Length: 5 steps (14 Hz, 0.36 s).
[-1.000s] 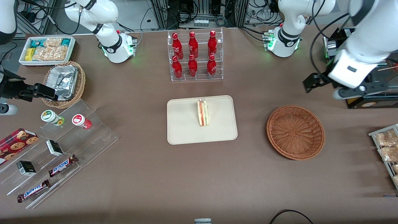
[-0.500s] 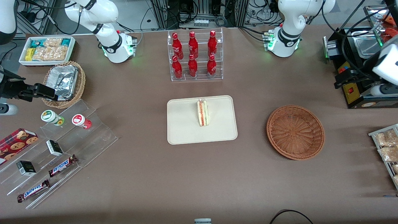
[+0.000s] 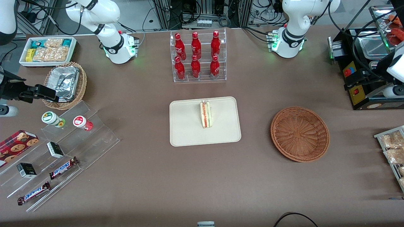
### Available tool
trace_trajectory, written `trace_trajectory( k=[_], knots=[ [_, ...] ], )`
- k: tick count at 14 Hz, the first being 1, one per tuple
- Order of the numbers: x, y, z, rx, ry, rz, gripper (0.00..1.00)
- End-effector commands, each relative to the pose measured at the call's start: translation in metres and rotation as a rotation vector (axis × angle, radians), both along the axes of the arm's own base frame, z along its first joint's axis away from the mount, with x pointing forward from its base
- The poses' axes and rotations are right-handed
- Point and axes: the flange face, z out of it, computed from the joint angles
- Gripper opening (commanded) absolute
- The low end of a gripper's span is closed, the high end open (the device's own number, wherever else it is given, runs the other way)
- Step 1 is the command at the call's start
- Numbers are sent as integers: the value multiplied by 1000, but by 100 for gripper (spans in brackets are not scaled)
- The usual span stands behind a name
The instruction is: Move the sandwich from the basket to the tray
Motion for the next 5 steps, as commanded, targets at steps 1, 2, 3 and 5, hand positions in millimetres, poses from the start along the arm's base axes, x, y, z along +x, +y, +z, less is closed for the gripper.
trace_trajectory(
  k=[1, 2, 3, 5],
  knots=[
    [13, -1, 5, 8, -16, -13, 100],
    [13, 5, 6, 19, -19, -5, 100],
    [15, 8, 4, 24, -16, 1, 100],
    [16, 6, 4, 43, -19, -6, 100]
  ],
)
